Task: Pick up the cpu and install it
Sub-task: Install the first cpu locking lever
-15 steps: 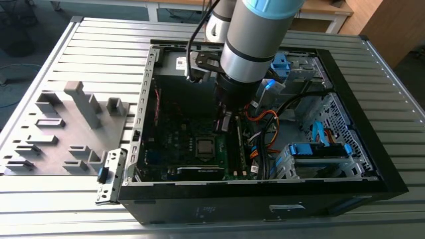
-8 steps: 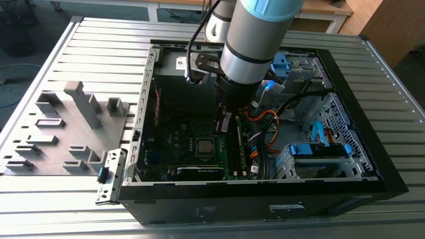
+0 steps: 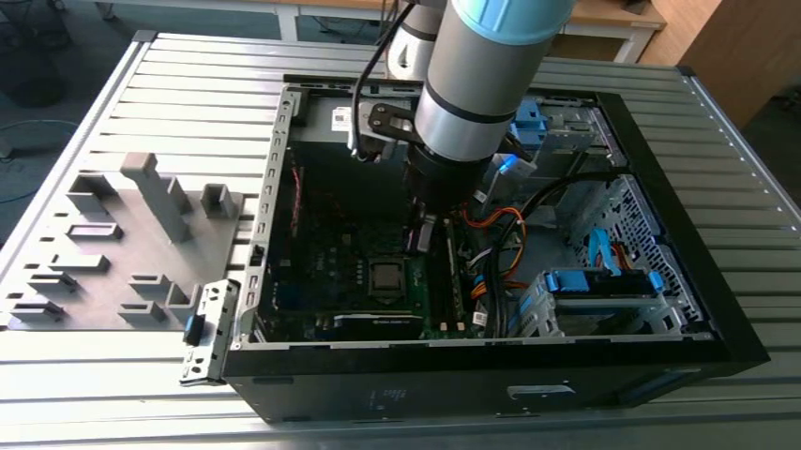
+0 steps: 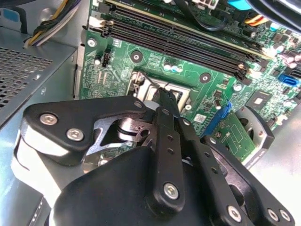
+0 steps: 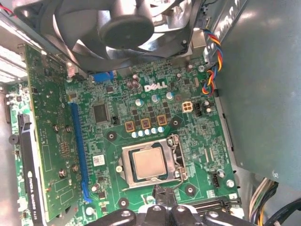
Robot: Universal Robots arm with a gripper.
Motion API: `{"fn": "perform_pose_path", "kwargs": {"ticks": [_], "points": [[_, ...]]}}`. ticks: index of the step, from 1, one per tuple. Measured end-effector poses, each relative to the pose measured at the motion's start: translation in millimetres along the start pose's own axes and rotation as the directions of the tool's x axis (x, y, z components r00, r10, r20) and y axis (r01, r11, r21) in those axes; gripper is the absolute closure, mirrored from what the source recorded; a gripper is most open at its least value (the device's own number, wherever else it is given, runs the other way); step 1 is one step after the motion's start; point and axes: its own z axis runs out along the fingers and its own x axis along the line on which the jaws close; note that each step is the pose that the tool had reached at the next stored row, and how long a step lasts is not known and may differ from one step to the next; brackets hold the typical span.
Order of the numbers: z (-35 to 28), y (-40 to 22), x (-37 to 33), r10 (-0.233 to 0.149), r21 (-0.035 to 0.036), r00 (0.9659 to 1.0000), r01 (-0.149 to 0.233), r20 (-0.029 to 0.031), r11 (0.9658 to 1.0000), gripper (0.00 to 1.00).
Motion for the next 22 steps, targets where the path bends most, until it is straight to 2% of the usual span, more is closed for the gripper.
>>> {"fn": "perform_pose_path", "kwargs": {"ticks": [11, 17, 22], "points": [[3.5, -0.6, 0.6, 0.000, 0.0000, 1.0000, 0.000, -0.0003, 1.0000, 0.89], [4.2, -1.3, 4.7, 0.000, 0.0000, 1.0000, 0.000, -0.0001, 1.0000, 0.89], [7.7, -1.9, 5.8, 0.000, 0.0000, 1.0000, 0.000, -0.0005, 1.0000, 0.89]]}}
